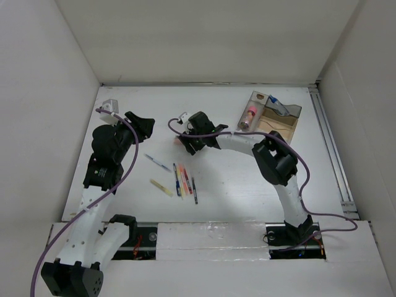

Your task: Organize the desk

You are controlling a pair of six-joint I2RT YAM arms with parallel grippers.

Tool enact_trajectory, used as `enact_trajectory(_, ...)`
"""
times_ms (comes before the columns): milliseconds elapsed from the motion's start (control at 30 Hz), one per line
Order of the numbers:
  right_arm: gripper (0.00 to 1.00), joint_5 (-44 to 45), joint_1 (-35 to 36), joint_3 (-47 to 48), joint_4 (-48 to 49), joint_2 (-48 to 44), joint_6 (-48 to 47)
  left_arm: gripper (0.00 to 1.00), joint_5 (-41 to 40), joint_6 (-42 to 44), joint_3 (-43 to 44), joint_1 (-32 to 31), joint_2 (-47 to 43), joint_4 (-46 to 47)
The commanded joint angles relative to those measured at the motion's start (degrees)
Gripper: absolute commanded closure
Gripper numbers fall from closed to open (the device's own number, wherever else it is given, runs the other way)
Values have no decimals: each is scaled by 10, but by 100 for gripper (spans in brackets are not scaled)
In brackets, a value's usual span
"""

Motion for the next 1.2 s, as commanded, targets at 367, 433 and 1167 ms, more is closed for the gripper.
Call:
enact_trajectory(367, 43, 29, -42, -126, 96, -153, 90, 57, 11, 7, 19, -1, -3, 19)
enact_trajectory(433, 43, 26, -79, -147, 105, -187, 118, 57, 14, 6, 18, -1, -4, 20)
enact_trajectory(1167, 34, 20, -444, -219, 81, -269, 278, 57, 25, 5, 17, -1, 4, 24)
